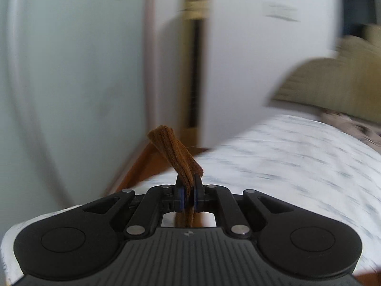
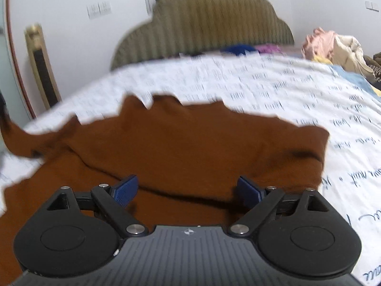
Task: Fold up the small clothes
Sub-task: 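Grasp the other sleeve cuff with the left tool and fold it across, then open the left tool to release the folded sleeve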
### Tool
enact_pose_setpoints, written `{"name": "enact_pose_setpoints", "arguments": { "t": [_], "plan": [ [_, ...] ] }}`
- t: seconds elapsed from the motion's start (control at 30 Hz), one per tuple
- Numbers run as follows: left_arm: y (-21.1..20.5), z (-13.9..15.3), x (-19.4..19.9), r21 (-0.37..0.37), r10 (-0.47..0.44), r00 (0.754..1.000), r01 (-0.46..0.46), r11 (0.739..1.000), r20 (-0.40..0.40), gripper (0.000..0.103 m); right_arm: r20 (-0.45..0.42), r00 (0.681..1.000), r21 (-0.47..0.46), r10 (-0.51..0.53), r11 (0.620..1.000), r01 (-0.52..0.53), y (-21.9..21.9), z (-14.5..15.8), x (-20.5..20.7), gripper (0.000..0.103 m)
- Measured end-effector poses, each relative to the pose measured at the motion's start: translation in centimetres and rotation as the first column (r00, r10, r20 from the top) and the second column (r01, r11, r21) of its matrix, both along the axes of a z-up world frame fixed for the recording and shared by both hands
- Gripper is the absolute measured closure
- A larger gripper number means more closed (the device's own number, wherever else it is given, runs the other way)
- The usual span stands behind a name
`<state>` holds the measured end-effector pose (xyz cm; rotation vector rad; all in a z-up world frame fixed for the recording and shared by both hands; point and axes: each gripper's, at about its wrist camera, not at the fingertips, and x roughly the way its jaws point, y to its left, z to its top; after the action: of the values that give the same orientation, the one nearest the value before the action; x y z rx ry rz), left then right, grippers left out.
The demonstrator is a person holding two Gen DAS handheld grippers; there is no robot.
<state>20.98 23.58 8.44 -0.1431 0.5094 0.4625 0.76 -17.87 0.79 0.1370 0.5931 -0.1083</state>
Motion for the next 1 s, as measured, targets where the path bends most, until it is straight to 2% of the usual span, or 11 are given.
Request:
{"name": "enact_pose_setpoints", "arguments": {
  "t": [0.07,0.13,0.27,0.4,0.5,0.73,0.83,0.93,1.0],
  "plan": [
    [-4.3,0.8,-0.8,0.026,-0.139,0.990,0.139,0.990,0.010,0.097,0.017,1.000,0.026,-0.009,1.000,0.009,-0.5,-0.1,-0.4,0.015],
    [-9.1,1.4,-2.1,0.055,-0.279,0.960,0.278,0.959,0.021,0.097,0.072,0.997,0.074,-0.032,0.997,0.027,-1.3,0.3,-1.2,0.015],
    [-17.9,1.7,-5.0,0.089,-0.517,0.856,0.513,0.854,0.024,0.096,0.141,0.984,0.084,-0.107,0.992,0.096,-2.8,1.2,-2.5,0.014],
    [-24.7,0.9,-6.9,0.089,-0.661,0.750,0.660,0.746,-0.022,0.096,0.169,0.969,0.116,-0.180,0.980,0.162,-5.0,1.5,-3.7,0.014],
    [-28.8,0.0,-7.6,0.053,-0.721,0.690,0.723,0.688,-0.063,0.096,0.186,0.956,0.139,-0.226,0.969,0.202,-6.4,1.4,-4.8,0.014],
    [-35.8,-1.9,-10.7,0.028,-0.800,0.588,0.808,0.589,-0.117,0.096,0.196,0.926,0.162,-0.322,0.942,0.293,-9.2,0.8,-6.8,0.014],
    [-38.3,-3.0,-11.7,0.036,-0.813,0.566,0.823,0.567,-0.133,0.096,0.192,0.914,0.179,-0.358,0.928,0.326,-10.3,0.4,-7.6,0.014],
    [-39.8,-4.1,-11.4,-0.005,-0.822,0.548,0.831,0.556,-0.155,0.096,0.186,0.906,0.183,-0.379,0.920,0.347,-11.2,0.1,-8.1,0.014],
    [-40.3,-4.9,-10.8,-0.085,-0.847,0.507,0.847,0.524,-0.161,0.095,0.185,0.903,0.180,-0.389,0.916,0.358,-11.5,-0.2,-8.4,0.014]
  ]
}}
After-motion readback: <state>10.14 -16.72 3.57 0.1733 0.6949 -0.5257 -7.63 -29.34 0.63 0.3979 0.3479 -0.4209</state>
